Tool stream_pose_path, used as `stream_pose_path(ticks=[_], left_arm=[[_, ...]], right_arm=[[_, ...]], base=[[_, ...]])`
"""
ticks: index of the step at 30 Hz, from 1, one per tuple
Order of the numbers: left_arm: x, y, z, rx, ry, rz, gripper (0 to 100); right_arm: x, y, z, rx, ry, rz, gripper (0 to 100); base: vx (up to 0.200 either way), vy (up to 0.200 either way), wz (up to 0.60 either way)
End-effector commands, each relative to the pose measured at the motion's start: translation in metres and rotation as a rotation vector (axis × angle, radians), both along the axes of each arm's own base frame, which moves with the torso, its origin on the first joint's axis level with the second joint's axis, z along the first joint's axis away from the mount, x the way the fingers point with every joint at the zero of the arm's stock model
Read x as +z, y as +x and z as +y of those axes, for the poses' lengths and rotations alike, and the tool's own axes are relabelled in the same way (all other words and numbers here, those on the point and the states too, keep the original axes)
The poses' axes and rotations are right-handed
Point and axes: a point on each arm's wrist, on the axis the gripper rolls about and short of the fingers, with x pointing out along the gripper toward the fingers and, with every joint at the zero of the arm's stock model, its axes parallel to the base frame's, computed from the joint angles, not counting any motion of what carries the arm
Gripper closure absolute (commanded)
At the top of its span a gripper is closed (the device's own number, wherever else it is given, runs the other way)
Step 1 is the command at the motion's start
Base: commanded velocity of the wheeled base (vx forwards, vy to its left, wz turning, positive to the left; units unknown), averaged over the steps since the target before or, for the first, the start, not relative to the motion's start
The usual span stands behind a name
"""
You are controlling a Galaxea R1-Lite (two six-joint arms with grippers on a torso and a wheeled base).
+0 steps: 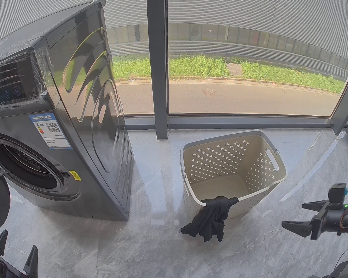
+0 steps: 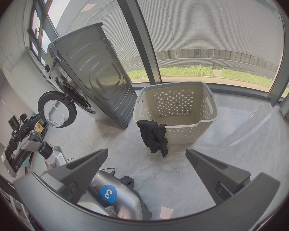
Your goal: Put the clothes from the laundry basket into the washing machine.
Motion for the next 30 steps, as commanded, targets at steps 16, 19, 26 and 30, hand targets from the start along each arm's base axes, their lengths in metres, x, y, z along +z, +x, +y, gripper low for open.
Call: stream_pose_path(ticks=[16, 19, 26, 30], left_arm=[[-0.005, 0.0, 0.0, -0.002, -0.005, 0.001, 0], [-0.005, 0.0, 0.0, -0.002, -0.003, 0.001, 0], [-0.005, 0.0, 0.0, -0.002, -0.002, 0.001, 0], [-0.005, 0.0, 0.0, -0.002, -0.003, 0.001, 0]], right_arm=[[-0.075, 0.101, 0.056, -0.042, -0.088, 0.147, 0], [-0.08, 0.109, 0.06, -0.058, -0.091, 0.131, 0], [-0.1, 0.123, 0.088, -0.012, -0.121, 0.136, 0], [-0.11, 0.135, 0.101, 0.007, -0.124, 0.126, 0]], base=[[0.0, 0.0, 0.0], [0.0, 0.0, 0.0], [0.0, 0.0, 0.0], [0.0, 0.0, 0.0]])
